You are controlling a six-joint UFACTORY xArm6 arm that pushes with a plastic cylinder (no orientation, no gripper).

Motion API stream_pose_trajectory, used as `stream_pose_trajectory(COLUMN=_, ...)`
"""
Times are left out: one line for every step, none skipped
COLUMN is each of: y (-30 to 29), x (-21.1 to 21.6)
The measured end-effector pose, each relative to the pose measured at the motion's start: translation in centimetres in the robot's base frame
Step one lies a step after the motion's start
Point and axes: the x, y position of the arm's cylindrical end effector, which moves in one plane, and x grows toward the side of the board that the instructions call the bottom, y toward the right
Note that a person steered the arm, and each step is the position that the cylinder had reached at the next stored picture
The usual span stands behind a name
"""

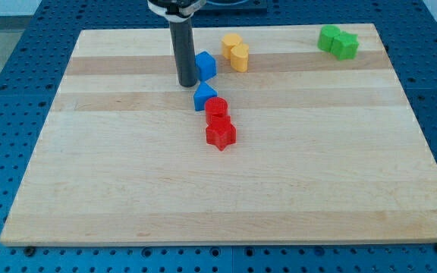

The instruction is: Move the blue blocks above the red blocks

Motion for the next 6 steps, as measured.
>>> stream_pose_trajectory(y=-0.8, x=2.2)
stream_pose_trajectory(y=-0.8, x=5.1)
stream_pose_trajectory(y=-0.2, x=4.9)
stream_pose_trajectory(y=0.9, x=4.6)
stream_pose_trajectory(y=0.9, x=4.6)
stream_pose_trajectory(y=1.6, x=3.9)
